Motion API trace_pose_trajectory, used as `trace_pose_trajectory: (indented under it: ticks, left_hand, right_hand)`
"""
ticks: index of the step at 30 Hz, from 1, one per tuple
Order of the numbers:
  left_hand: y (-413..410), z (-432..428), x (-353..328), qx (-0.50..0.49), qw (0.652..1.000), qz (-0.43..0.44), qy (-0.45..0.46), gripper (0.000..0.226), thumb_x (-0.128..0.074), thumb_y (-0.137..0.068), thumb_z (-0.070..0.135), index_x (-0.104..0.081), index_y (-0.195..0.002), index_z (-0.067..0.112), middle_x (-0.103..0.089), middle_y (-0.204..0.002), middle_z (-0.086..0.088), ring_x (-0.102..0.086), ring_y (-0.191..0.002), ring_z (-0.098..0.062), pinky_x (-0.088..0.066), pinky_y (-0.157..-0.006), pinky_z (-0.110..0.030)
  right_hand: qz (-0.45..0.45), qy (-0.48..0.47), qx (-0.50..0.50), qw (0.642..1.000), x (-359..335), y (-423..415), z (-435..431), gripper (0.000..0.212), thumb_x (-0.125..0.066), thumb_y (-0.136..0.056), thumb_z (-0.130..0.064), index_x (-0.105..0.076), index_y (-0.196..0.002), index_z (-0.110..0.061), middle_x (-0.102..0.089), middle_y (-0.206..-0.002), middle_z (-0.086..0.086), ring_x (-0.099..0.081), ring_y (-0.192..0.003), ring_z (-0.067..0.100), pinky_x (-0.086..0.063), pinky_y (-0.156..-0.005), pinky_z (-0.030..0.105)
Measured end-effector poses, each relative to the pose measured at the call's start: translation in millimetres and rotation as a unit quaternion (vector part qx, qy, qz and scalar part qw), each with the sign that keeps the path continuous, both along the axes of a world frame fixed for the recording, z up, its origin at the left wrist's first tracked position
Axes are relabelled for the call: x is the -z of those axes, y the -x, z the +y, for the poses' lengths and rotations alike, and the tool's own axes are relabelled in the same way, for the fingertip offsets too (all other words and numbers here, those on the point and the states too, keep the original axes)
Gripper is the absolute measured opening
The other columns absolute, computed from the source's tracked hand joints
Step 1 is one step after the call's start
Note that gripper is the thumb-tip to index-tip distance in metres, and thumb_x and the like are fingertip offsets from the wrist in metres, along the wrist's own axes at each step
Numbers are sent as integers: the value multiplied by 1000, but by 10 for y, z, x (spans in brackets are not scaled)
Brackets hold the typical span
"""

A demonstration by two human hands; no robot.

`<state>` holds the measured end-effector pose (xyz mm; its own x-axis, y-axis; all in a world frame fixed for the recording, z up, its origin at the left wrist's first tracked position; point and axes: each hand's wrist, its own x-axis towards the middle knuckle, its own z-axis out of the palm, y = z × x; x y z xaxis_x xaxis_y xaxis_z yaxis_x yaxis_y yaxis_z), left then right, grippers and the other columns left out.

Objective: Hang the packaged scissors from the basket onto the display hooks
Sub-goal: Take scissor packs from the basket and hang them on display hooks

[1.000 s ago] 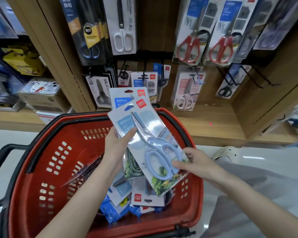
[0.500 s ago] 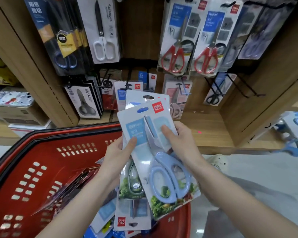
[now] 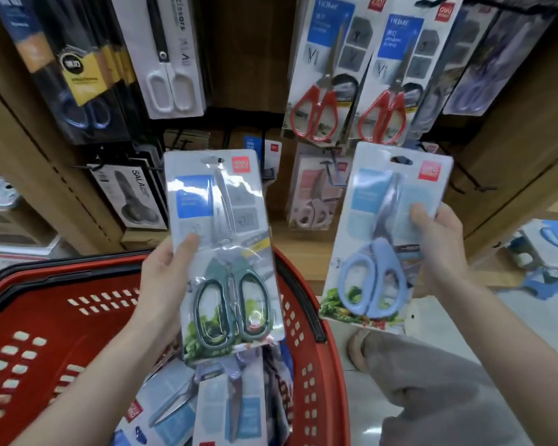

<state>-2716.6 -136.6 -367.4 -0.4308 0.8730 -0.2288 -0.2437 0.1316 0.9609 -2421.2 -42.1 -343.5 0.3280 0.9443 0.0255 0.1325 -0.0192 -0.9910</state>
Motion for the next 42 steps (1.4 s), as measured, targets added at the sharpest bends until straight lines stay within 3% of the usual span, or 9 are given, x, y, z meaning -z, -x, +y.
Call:
trace_pose_trajectory:
  ticks: [4, 7, 10, 13, 16, 23, 31, 39, 42]
  left_hand:
    - [-25, 250, -41, -37, 998, 44, -20, 15, -53, -96, 26, -63, -87, 18, -68, -75, -1, -63, -66, -14, -51, -60, -24]
    - [-26, 392, -41, -35, 997, 66, -24, 18, -54, -96, 29, -63, -85, 18, -63, -86, -12, -59, -77, -23, -48, -73, -39]
    - [-15, 499, -26, -29, 996, 83, -28, 21, -55, -95, 33, -62, -82, 18, -61, -87, -14, -56, -78, -25, -45, -75, -43]
    - [-33, 586, -28, -23, 995, 93, -34, 18, -53, -96, 29, -66, -87, 21, -69, -91, -8, -64, -83, -23, -50, -78, -43]
    - [-48, 661, -19, -12, 994, 104, -31, 17, -51, -98, 27, -68, -95, 23, -73, -94, -1, -67, -87, -17, -53, -79, -36]
    - [-54, 778, 50, 7, 992, 122, -15, 20, -52, -96, 30, -66, -88, 19, -66, -95, -19, -59, -84, -24, -48, -81, -41]
    - [-48, 832, 53, 20, 992, 124, -11, 19, -52, -97, 31, -68, -98, 21, -69, -101, -10, -63, -100, -31, -48, -96, -49]
    - [-46, 874, 32, 32, 991, 127, -17, 19, -53, -96, 32, -69, -96, 21, -70, -99, -11, -63, -100, -34, -48, -92, -56]
    - [-61, 884, 28, 35, 991, 129, -19, 19, -52, -96, 29, -68, -97, 20, -70, -99, -10, -64, -99, -33, -50, -91, -52]
  right_hand:
    - [28, 47, 82, 995, 382, -151, 189, 13, -47, -98, -18, -57, -104, -14, -66, -106, 8, -63, -85, 19, -53, -76, 36]
    - [64, 93, 139, 984, 626, -176, 350, 14, -47, -96, -19, -55, -107, -15, -64, -111, 10, -61, -93, 25, -51, -88, 44]
    - [55, 88, 179, 978, 739, -193, 514, 22, -45, -98, -19, -52, -116, -10, -59, -109, 8, -56, -93, 20, -48, -78, 31]
    - [-41, 70, 136, 987, 829, -152, 624, 28, -45, -96, -17, -52, -120, -4, -60, -109, 9, -55, -92, 19, -45, -71, 26]
    - [-101, 94, 46, 989, 987, 5, 690, 26, -51, -89, -26, -56, -108, -9, -64, -107, 12, -60, -96, 28, -50, -86, 43]
    - [-37, 83, -45, 995, 1184, 354, 853, 8, -49, -96, -12, -52, -103, -8, -61, -99, 10, -58, -87, 21, -49, -75, 35]
    - [-24, 79, -43, 996, 1213, 480, 1147, 7, -47, -95, -13, -52, -98, -18, -61, -98, 6, -61, -94, 28, -50, -84, 43]
    - [8, 56, 0, 998, 1357, 386, 1134, 5, -46, -97, -13, -48, -101, -15, -60, -95, 1, -61, -90, 21, -52, -75, 34]
    - [-17, 72, 7, 997, 1363, 416, 1296, 5, -46, -96, -15, -49, -97, -19, -60, -102, 10, -61, -96, 28, -52, -86, 43]
